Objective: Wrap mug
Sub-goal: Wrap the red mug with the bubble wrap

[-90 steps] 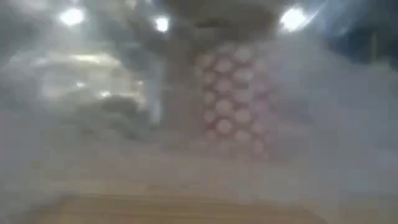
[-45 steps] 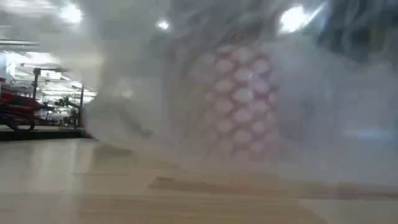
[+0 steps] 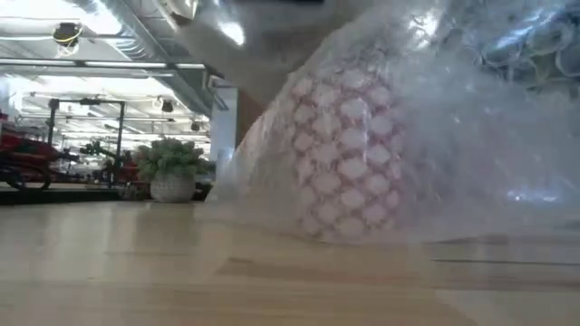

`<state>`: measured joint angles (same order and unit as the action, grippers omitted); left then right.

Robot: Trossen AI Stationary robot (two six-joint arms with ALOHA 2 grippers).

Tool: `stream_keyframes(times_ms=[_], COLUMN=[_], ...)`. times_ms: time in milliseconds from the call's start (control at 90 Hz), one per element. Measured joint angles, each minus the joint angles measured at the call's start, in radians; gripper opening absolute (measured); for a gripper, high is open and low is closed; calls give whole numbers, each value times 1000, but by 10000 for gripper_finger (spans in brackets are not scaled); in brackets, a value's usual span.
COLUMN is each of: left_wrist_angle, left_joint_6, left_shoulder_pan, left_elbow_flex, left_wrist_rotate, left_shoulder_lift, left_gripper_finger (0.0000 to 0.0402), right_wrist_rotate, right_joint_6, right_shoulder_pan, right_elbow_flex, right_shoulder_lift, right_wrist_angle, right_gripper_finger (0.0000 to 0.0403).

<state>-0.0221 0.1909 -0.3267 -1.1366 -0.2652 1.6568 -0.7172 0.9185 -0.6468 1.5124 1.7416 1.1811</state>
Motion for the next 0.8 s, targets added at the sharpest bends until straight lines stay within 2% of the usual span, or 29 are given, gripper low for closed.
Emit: stream_keyframes(times_ms=[122, 278, 467, 800], left_wrist_angle=[-15, -53, -68, -71], left_joint_6=[-4, -15, -5, -33], left_shoulder_pan=[30, 51, 56, 44], left_elbow_flex=[0, 0, 0, 0], left_wrist_rotate=[0, 2, 1, 1], left_shoulder_lift=[29, 57, 70, 69], left_gripper_finger=[0, 0, 0, 0], right_wrist_rotate=[14, 105, 338, 369], right_joint_6=[-110, -288, -374, -369], right_shoulder_pan=[0, 37, 114, 157], right_elbow_flex=[92, 109, -4, -175], right_shoulder_lift=[0, -1, 32, 42], right_wrist_angle=[-25, -209, -410, -554], right_gripper_finger=[1, 1, 1, 1])
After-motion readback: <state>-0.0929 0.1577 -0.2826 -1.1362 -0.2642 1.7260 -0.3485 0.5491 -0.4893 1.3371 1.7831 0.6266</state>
